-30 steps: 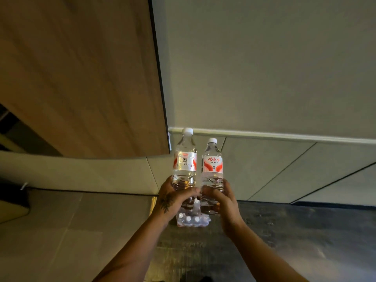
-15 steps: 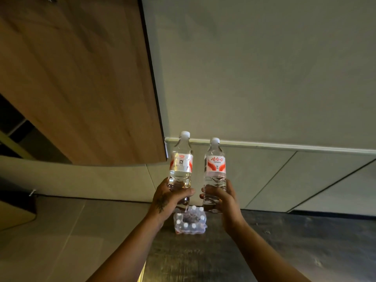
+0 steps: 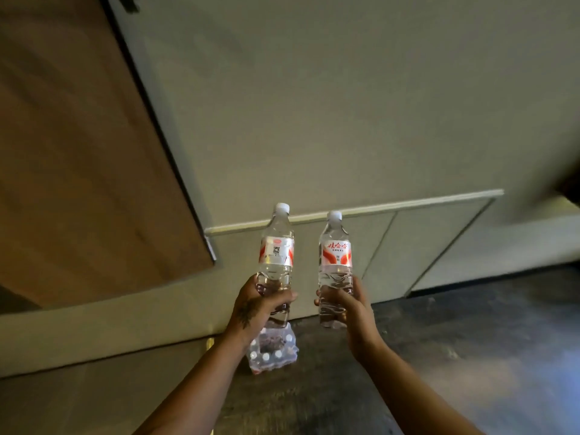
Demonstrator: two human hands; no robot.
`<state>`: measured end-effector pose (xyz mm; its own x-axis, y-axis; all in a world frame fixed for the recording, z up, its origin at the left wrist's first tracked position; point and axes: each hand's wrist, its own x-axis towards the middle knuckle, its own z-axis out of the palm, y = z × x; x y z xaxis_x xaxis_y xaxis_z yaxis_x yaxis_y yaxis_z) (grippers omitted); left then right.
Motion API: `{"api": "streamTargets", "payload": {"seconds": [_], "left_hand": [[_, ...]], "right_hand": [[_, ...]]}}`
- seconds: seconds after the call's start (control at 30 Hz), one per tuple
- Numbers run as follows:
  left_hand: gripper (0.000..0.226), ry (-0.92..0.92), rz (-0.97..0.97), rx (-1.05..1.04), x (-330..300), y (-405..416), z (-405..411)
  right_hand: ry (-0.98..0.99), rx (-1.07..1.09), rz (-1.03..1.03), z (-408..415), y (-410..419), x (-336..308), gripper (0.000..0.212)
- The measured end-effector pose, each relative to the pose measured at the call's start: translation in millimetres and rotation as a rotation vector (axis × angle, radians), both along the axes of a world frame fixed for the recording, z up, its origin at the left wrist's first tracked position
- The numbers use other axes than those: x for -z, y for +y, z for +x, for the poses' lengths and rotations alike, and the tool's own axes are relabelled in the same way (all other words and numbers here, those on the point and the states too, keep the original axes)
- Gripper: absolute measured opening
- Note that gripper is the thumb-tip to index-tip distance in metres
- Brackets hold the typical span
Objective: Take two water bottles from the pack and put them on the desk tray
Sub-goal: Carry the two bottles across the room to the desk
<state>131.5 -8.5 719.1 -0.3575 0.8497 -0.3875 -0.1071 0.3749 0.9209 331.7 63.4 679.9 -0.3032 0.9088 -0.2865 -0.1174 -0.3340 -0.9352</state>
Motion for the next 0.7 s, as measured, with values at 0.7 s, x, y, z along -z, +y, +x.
{"api": "streamTargets", "payload": {"seconds": [0.7], "left_hand": [[0.038, 0.011, 0.020, 1.034, -10.4, 4.0, 173.8]], "right_hand": [[-0.081, 1.029, 0.097, 149.9, -202.8, -13.3, 0.065]]}}
